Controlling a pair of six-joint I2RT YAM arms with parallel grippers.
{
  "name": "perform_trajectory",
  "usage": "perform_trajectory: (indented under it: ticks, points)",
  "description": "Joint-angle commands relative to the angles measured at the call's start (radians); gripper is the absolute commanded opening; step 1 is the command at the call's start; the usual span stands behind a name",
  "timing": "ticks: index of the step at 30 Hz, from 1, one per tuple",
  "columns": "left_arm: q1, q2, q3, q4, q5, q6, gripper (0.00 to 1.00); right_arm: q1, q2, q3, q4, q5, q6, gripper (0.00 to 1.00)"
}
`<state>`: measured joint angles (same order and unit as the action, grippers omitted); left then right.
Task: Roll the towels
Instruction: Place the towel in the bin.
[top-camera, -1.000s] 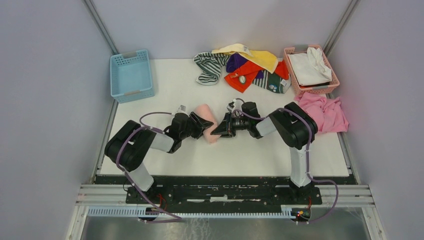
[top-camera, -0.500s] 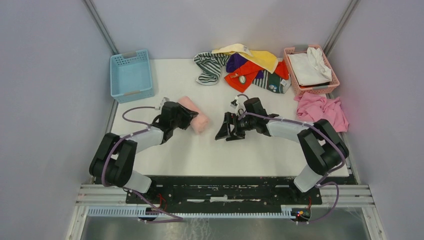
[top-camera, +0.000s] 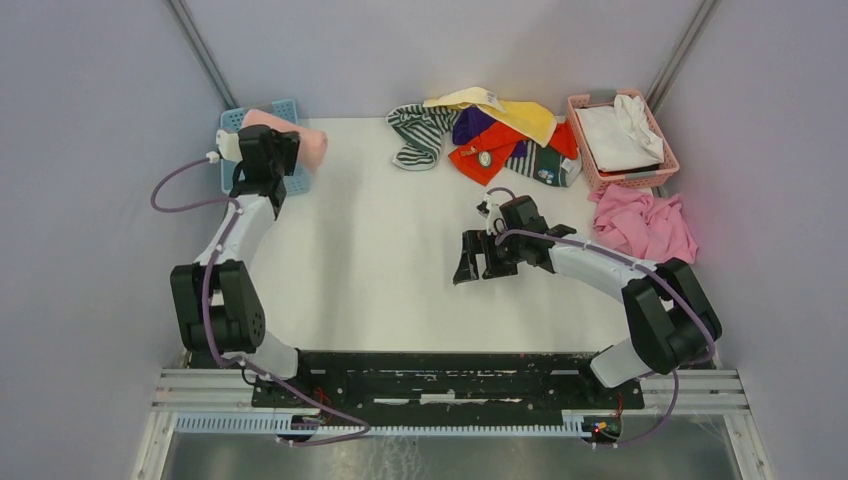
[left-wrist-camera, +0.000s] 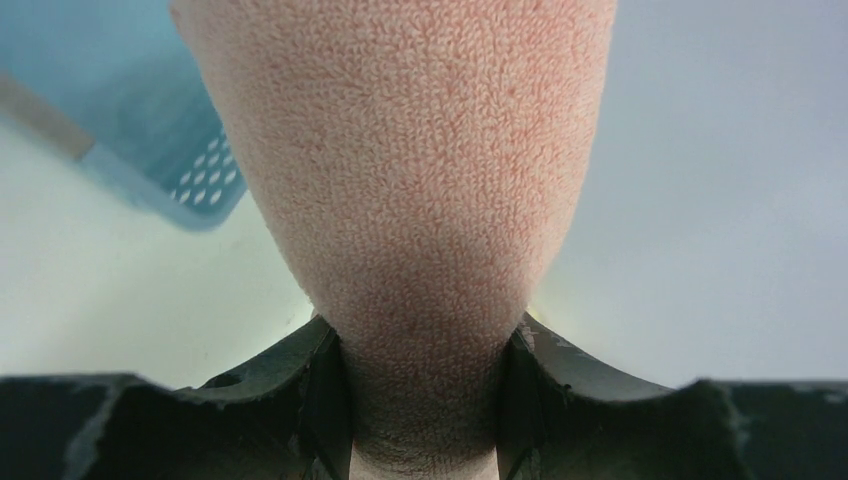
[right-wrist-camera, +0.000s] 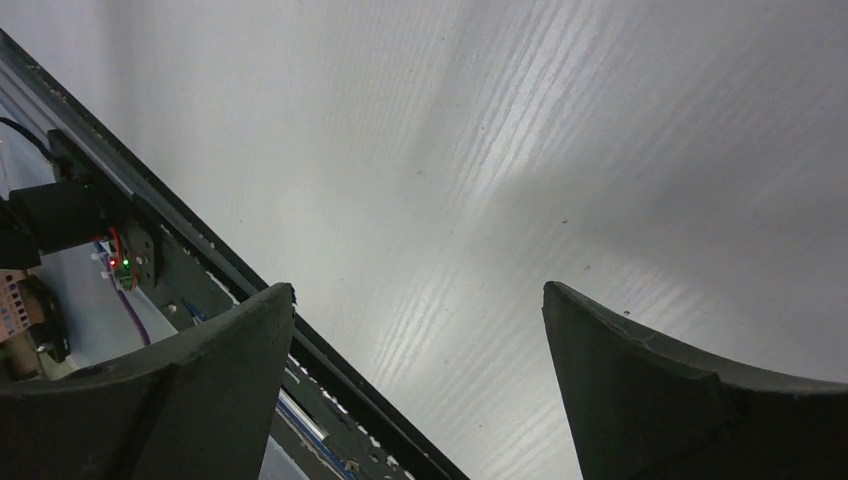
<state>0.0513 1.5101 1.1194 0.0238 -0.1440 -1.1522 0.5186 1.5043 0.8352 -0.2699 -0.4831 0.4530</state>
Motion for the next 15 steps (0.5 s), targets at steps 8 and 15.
perform_trajectory:
  ticks: [8, 15]
  points:
    - [0.086, 0.357, 0.375, 0.035, -0.236, -0.046, 0.28, -0.021, 0.097, 0.104, -0.056, 0.034, -0.083, 1.00]
    - [0.126, 0.517, 0.465, 0.054, -0.291, -0.067, 0.28, -0.038, 0.158, 0.127, -0.081, 0.012, -0.103, 1.00]
